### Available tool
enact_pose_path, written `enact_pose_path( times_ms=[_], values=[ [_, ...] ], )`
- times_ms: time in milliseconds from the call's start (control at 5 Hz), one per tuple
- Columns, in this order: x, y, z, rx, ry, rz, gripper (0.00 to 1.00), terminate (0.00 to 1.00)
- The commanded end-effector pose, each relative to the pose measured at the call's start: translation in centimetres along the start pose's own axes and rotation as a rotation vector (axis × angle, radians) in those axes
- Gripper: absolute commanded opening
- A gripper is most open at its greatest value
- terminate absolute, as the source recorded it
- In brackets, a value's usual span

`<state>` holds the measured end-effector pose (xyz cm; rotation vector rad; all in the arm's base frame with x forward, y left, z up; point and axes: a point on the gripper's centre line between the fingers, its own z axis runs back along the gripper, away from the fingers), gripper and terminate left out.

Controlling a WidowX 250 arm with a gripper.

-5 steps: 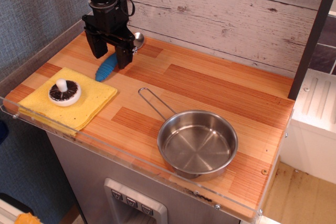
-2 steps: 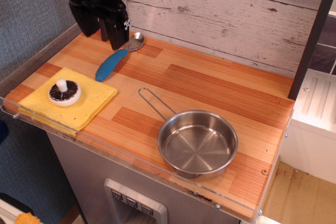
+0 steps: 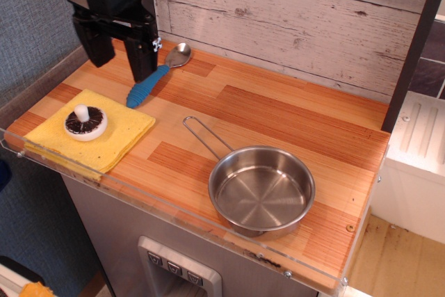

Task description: Place the spoon above the napkin.

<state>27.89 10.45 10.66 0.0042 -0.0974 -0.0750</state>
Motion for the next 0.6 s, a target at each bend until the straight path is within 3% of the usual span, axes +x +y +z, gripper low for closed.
enact_pose_path(
  times_ms=[0, 200, 400],
  values=[
    [-0.67, 0.5, 2.97, 0.075, 0.0, 0.008, 1.0, 0.0],
    [-0.67, 0.5, 2.97, 0.075, 0.0, 0.008, 1.0, 0.0],
    [-0.67, 0.5, 2.97, 0.075, 0.0, 0.008, 1.0, 1.0]
  ],
)
